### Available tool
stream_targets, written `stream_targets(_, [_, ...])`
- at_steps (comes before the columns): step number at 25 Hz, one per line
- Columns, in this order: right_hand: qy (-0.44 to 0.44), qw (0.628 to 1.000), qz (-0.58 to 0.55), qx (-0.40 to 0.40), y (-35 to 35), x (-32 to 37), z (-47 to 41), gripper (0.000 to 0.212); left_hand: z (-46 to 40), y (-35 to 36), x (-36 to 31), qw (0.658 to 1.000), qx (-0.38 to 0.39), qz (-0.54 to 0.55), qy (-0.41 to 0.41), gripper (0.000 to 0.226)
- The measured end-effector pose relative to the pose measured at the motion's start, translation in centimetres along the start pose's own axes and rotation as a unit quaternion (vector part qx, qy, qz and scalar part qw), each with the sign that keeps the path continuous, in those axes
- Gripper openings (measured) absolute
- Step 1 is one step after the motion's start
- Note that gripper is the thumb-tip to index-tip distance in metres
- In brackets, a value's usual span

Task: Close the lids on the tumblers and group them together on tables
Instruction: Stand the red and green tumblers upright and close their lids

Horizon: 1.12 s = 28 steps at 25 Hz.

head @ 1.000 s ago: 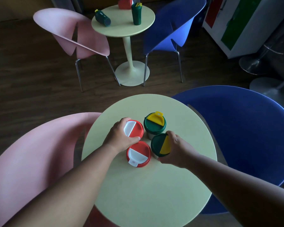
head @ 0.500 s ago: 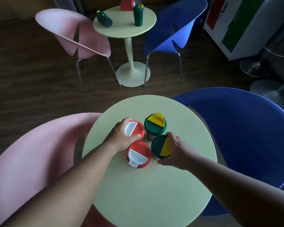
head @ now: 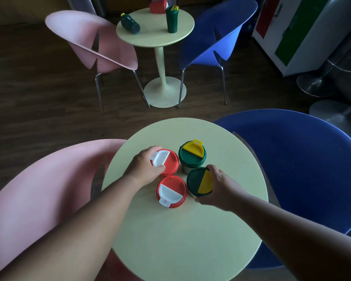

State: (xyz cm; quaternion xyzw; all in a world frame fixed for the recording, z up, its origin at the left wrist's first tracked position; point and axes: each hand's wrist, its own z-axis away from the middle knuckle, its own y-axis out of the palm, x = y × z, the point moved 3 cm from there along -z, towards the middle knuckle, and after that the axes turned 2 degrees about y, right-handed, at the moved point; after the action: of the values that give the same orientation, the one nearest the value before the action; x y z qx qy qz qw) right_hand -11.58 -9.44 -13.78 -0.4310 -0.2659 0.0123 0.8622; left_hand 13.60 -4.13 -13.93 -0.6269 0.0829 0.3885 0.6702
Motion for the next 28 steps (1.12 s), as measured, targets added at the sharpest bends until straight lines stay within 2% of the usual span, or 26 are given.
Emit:
stream_targets(4, [-0.002,1.0,-0.006,0.005,0.0,-0.2,-0.3,0.107,0.1,0.2,0.3,1.0,0.013,0.002,-0.006,0.063])
stream_targets(6, [-0.004,1.0,-0.013,0.016,0.0,-0.3,-0.4,0.112,0.9,0.1,0.0,1.0,-0.024,-0.005,0.009,0.057])
stream_targets(8, [0.003,0.999,-0.03,0.016,-0.3,-0.4,-0.4,0.114,2.9,-0.1,-0.9,0.989,-0.117,-0.022,0.085,0.045])
stream_targets(10, [0.015,0.998,-0.057,-0.01,-1.1,-0.6,-0.8,0.102,5.5,0.3,-1.6,0.971,-0.155,-0.022,0.18,0.041])
stream_targets(13, [0.012,0.995,-0.057,-0.084,-3.0,-0.6,-2.6,0.073,8.5,1.8,-1.6,0.97,-0.076,-0.056,0.225,0.058])
stream_targets(15, [-0.003,0.994,-0.047,-0.102,-4.2,0.3,-3.9,0.065,9.0,2.4,-1.3,0.967,-0.04,-0.118,0.224,0.076])
stream_targets(18, [-0.022,0.996,-0.022,-0.079,-5.0,1.7,-5.9,0.069,8.9,2.9,-1.3,0.958,-0.046,-0.163,0.232,0.079])
stream_targets(22, [-0.033,0.998,0.018,-0.047,-4.8,3.0,-7.3,0.069,8.7,3.2,-1.3,0.961,-0.058,-0.149,0.225,0.077])
stream_targets(28, [-0.025,0.998,0.021,-0.055,-4.4,2.9,-7.5,0.063,8.6,2.9,-1.0,0.964,-0.05,-0.125,0.229,0.081])
